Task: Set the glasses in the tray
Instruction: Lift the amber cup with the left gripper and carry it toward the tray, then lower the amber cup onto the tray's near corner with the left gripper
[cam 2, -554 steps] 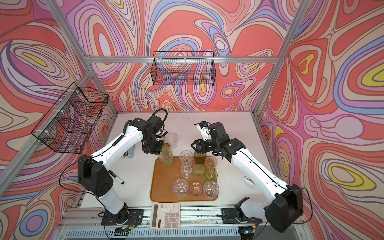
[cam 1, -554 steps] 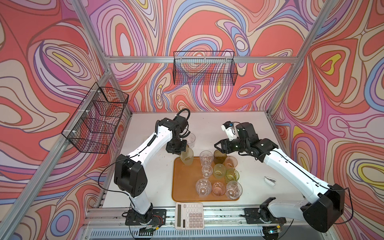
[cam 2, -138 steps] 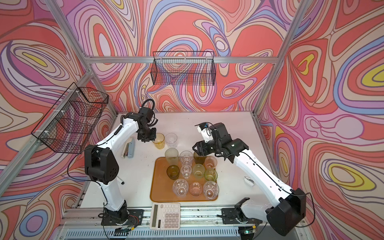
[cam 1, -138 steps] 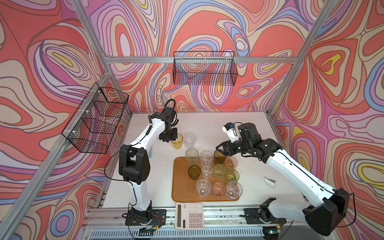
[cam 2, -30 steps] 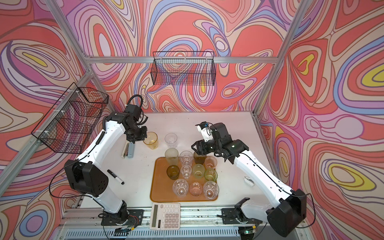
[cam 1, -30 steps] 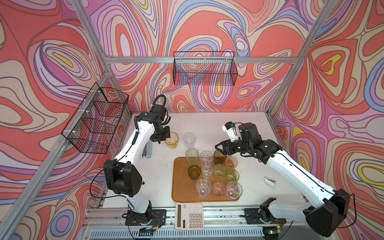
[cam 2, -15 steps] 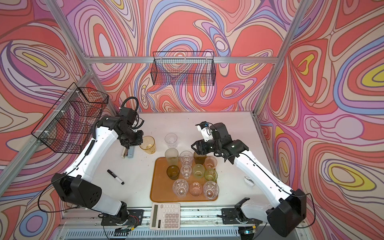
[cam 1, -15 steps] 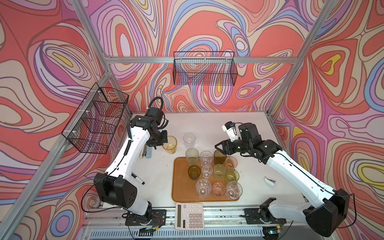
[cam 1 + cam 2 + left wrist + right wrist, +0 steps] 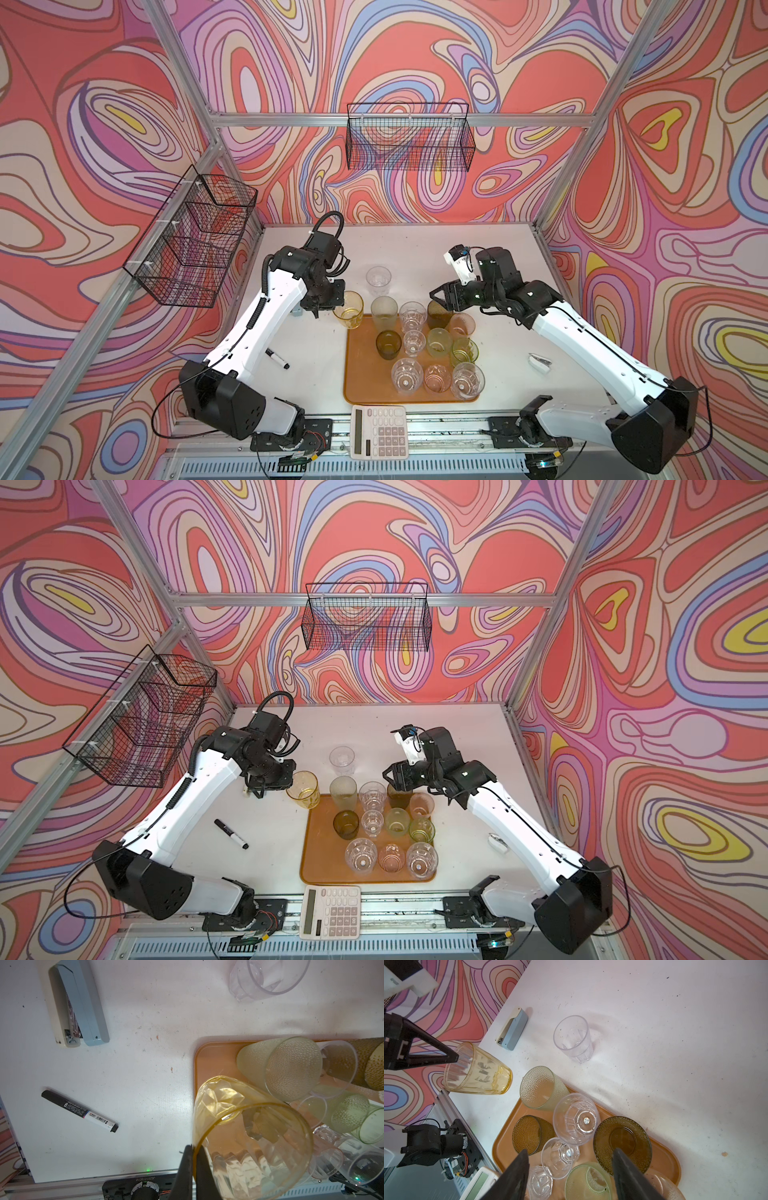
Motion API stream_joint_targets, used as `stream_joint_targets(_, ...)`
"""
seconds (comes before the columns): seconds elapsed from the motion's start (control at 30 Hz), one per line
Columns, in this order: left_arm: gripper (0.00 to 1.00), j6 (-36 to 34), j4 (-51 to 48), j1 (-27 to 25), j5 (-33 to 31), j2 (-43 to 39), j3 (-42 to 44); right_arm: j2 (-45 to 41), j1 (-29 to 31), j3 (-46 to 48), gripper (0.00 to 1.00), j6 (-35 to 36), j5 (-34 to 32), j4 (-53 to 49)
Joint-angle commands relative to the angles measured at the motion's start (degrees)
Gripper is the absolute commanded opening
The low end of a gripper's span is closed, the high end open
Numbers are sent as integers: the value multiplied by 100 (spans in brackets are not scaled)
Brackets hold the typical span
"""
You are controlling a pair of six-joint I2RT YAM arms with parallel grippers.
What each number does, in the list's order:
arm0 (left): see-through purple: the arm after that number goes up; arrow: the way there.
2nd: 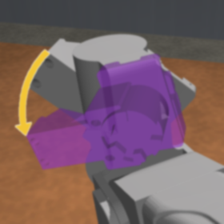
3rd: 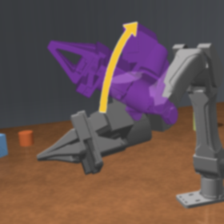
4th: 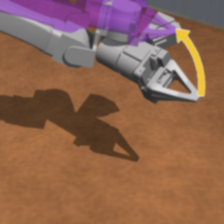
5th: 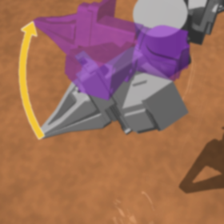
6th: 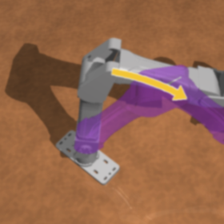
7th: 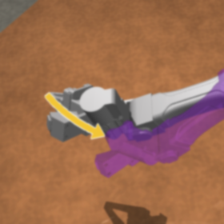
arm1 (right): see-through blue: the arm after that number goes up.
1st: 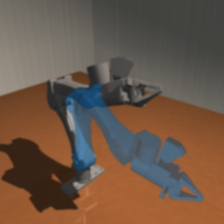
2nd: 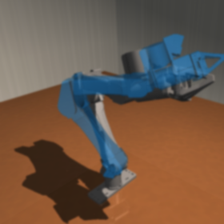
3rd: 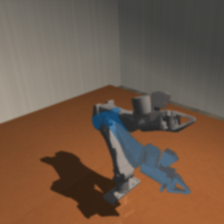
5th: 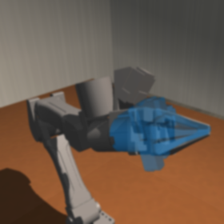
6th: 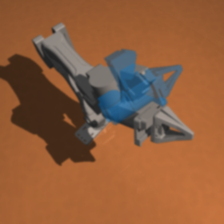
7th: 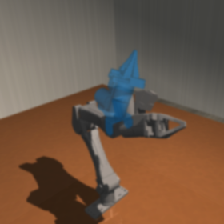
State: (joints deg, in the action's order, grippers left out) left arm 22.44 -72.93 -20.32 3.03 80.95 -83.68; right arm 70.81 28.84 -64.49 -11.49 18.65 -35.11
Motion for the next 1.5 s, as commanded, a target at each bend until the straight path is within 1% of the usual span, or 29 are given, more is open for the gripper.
stream_joint_targets(0.0, 0, 137, -208, -75, -116, -192, 103, -110, -35, 111, 66, -20, -71, 110)
stream_joint_targets(0.4, 0, 291, -372, -236, -192, -576, 402, -139, -34, 147, 66, -29, -81, 102)
stream_joint_targets(0.57, 0, 344, -258, -356, -110, -799, 596, -158, -29, 147, 66, -29, -99, 94)
stream_joint_targets(0.97, 0, 406, -441, -676, -125, -1127, 856, -138, -34, 147, 66, -29, -103, 101)
stream_joint_targets(1.23, 0, 554, -452, -948, -7, -1416, 1195, -128, -34, 154, 66, -29, -89, 110)
stream_joint_targets(1.47, 0, 919, -318, -1461, -67, -1482, 1427, -103, -34, 127, 66, -29, -81, 102)
